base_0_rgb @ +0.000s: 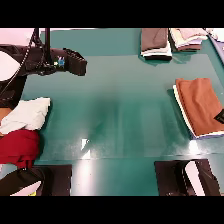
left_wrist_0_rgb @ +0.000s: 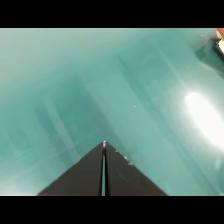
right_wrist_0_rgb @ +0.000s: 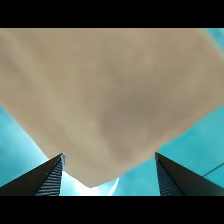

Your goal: Fold the shirts.

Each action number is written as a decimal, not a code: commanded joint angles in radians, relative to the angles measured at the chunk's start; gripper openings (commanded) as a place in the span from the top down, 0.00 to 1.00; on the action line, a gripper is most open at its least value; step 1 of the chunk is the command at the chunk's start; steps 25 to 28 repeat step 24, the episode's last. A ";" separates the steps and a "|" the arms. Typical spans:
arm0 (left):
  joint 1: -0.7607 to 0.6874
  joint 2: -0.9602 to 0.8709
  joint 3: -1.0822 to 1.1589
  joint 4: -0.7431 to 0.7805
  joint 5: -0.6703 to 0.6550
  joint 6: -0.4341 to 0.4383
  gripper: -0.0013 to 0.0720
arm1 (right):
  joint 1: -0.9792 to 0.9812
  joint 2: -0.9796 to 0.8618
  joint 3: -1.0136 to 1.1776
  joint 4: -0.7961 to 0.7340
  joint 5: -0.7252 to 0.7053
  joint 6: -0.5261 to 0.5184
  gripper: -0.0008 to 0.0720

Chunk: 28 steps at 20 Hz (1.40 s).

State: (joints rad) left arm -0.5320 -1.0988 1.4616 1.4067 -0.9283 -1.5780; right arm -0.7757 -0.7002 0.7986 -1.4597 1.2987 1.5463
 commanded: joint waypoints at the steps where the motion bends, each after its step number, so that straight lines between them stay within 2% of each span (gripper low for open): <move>1: 0.000 0.000 0.000 0.000 -0.001 0.008 0.95 | 0.030 0.010 0.092 0.079 -0.014 0.000 0.10; 5: 0.000 0.000 0.000 0.000 0.038 0.008 0.95 | 0.289 0.010 0.251 0.256 -0.139 0.001 0.11; 7: 0.000 0.000 0.000 0.000 0.038 0.008 0.95 | 0.462 -0.019 0.308 0.260 -0.174 0.001 0.11; 9: 0.000 0.000 0.000 -0.001 0.039 0.008 0.95 | 0.619 -0.085 0.362 0.259 -0.169 0.000 0.21; 10: 0.000 0.000 0.000 0.000 0.039 0.008 0.95 | 0.694 -0.127 0.391 0.254 -0.172 0.000 0.21; 11: 0.000 0.000 0.000 0.000 0.039 0.008 0.95 | 0.756 -0.166 0.416 0.253 -0.175 -0.010 0.27; 15: 0.000 0.000 0.000 0.000 0.039 0.008 0.95 | 0.938 -0.321 0.528 0.253 -0.170 -0.107 0.90; 16: 0.000 0.000 0.000 0.000 0.039 0.008 0.95 | 0.964 -0.351 0.554 0.253 -0.170 -0.108 0.96; 20: 0.000 0.000 0.000 0.000 0.039 0.008 0.95 | 1.003 -0.420 0.627 0.256 -0.166 -0.107 0.96; 28: 0.000 0.000 0.000 0.000 0.039 0.008 0.95 | 1.003 -0.425 0.636 0.256 -0.163 -0.107 0.96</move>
